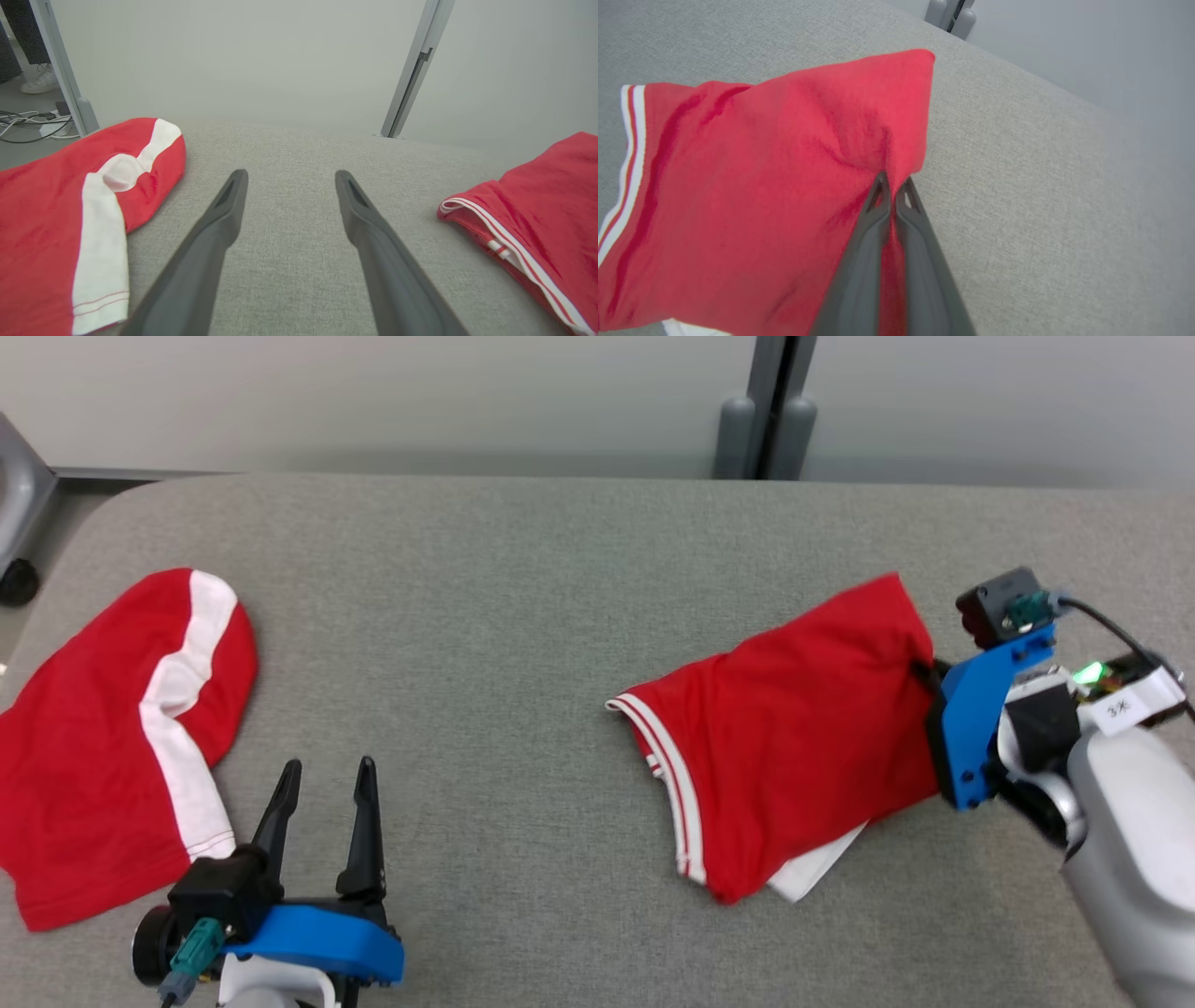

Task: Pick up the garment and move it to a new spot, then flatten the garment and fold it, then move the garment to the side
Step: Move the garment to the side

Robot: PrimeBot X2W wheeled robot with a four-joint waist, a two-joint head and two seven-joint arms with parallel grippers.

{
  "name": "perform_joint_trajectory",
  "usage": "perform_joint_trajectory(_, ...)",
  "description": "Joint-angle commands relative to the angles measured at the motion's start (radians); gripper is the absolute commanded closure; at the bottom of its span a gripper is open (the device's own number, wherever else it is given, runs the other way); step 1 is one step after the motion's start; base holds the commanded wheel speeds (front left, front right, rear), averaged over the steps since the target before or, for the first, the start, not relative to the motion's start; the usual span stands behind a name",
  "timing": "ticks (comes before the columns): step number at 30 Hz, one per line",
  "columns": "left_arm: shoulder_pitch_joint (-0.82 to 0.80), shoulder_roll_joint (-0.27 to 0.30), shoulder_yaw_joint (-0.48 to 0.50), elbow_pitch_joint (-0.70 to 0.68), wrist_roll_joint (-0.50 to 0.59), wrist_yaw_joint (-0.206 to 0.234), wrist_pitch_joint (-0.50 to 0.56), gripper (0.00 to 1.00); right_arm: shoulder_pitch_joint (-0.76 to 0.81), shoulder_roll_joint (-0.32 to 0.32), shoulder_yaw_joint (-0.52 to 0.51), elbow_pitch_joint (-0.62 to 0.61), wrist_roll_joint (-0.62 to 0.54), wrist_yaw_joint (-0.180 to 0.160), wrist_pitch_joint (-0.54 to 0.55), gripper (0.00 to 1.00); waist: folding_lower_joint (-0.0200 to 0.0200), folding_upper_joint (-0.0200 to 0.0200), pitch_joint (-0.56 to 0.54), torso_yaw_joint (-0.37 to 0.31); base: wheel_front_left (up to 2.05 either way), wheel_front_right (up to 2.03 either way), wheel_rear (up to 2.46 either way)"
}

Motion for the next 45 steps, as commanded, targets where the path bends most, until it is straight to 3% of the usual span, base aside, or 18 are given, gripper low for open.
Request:
perform_joint_trajectory(1,-0.023,-0.004,0.004,-0.007,0.008,-0.006,-0.005,0.0,-0.043,-0.041,0.032,-0.019,0.009,0.0,0.005,1.0,-0.0001,-0.0002,0.013,-0.005,0.0,0.0,0.0)
perform_joint_trajectory(8,-0.084,-0.029,0.011,-0.039,0.036,-0.03,-0.005,0.0,-0.228,-0.193,0.201,-0.042,0.049,0.0,-0.034,1.0,-0.0001,-0.0002,0.114,-0.032,0.0,0.0,0.0)
perform_joint_trajectory(14,-0.163,-0.043,0.036,-0.078,0.073,-0.059,-0.005,0.0,-0.398,-0.283,0.222,0.009,0.061,0.0,-0.123,1.0,-0.0001,-0.0002,0.233,-0.05,0.0,0.0,0.0)
perform_joint_trajectory(22,-0.232,-0.053,0.076,-0.136,0.135,-0.098,-0.005,0.0,-0.522,-0.373,0.106,0.104,0.027,0.0,-0.196,1.0,-0.0001,-0.0002,0.354,-0.093,0.0,0.0,0.0)
perform_joint_trajectory(30,-0.263,-0.064,0.095,-0.173,0.187,-0.131,-0.005,0.0,-0.503,-0.434,-0.073,0.168,-0.1,0.0,-0.269,1.0,-0.0001,-0.0002,0.437,-0.127,0.0,0.0,0.0)
perform_joint_trajectory(37,-0.293,-0.067,0.108,-0.184,0.216,-0.154,-0.005,0.0,-0.472,-0.461,-0.211,0.136,-0.215,0.0,-0.313,1.0,-0.0001,-0.0002,0.496,-0.12,0.0,0.0,0.0)
perform_joint_trajectory(45,-0.313,-0.074,0.112,-0.172,0.234,-0.169,-0.003,0.0,-0.447,-0.491,-0.246,0.063,-0.315,0.0,-0.35,1.0,-0.0001,-0.0002,0.531,-0.093,0.0,0.0,0.0)
